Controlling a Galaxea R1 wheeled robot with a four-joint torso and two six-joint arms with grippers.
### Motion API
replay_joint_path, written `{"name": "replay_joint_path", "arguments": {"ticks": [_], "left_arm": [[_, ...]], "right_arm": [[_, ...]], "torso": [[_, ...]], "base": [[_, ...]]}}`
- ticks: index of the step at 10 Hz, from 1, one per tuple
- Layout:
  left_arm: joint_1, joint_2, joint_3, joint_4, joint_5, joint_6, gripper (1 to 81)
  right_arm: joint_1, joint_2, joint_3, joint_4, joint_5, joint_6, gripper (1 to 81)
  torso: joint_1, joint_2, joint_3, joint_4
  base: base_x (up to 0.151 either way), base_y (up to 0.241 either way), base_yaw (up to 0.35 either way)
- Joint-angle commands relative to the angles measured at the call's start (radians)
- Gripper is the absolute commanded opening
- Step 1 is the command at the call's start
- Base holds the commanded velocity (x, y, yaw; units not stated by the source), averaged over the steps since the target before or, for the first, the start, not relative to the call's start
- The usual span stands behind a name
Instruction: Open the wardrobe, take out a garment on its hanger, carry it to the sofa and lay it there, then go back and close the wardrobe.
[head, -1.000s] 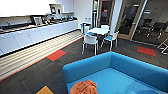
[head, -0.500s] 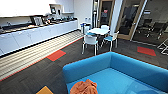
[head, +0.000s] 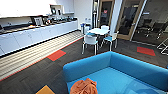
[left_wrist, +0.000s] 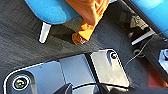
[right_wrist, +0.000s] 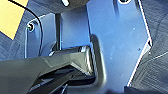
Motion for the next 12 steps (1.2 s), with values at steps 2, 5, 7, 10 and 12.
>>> {"name": "replay_joint_path", "arguments": {"ticks": [2,5,7,10,12], "left_arm": [[-0.045,-0.003,0.001,0.014,0.025,0.005,81.1],[-0.028,0.004,-0.021,0.014,0.024,0.005,81.1],[-0.019,0.012,-0.025,0.016,0.022,0.018,81.1],[-0.002,0.017,-0.025,0.016,0.024,0.024,81.1],[0.010,0.017,-0.028,0.016,0.022,0.033,81.1]], "right_arm": [[0.013,0.008,0.008,0.001,-0.059,-0.004,81.1],[0.013,0.008,0.008,0.001,-0.059,-0.004,81.1],[0.013,0.008,0.008,0.001,-0.059,-0.004,81.1],[0.016,0.008,0.008,-0.001,-0.059,-0.004,81.1],[0.017,0.008,0.010,-0.001,-0.059,-0.004,81.1]], "torso": [[0.001,0.000,0.000,0.000],[0.001,-0.001,0.000,0.000],[0.001,-0.001,0.001,0.000],[0.001,-0.001,0.001,0.000],[0.001,-0.002,0.002,0.000]], "base": [[-0.083,0.000,0.000],[-0.103,0.000,0.000],[-0.104,0.000,0.000],[-0.103,0.000,0.000],[-0.078,0.000,0.000]]}}
